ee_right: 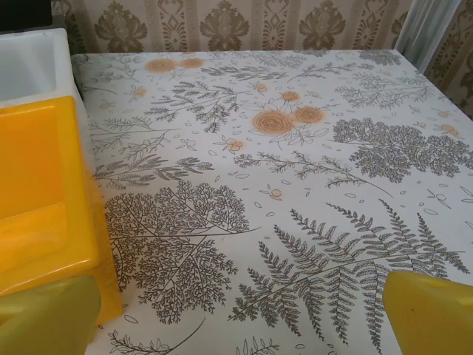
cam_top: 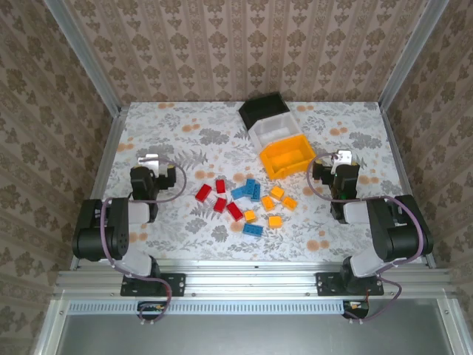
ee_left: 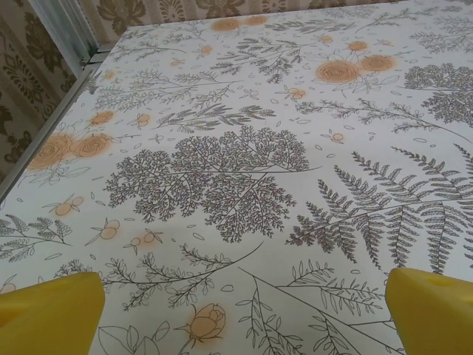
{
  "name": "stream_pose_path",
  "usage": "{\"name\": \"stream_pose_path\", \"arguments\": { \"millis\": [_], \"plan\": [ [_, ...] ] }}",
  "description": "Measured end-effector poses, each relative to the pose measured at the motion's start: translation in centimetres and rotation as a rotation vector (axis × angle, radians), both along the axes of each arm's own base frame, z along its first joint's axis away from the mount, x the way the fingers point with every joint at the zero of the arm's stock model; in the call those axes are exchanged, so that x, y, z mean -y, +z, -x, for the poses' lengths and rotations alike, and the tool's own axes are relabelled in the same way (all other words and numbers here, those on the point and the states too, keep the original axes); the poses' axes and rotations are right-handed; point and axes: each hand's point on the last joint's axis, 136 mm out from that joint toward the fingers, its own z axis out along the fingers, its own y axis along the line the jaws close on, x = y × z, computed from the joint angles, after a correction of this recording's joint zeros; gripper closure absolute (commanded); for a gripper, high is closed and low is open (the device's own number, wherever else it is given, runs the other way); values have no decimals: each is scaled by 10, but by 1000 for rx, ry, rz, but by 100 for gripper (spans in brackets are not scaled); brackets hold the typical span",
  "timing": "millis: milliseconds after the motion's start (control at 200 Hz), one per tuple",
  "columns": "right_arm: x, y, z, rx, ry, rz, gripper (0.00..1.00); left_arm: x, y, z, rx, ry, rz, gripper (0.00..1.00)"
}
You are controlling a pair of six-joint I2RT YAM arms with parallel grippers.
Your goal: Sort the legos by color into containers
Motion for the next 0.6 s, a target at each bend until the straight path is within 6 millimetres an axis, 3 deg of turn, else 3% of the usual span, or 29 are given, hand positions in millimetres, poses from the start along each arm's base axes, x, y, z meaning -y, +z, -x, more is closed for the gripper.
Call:
{"name": "stream_pose_path", "arguments": {
  "millis": [600],
  "plan": [
    [0, 0, 0, 0, -1, 0, 0, 1, 0, 0, 0, -7, 3, 0]
  ]
}}
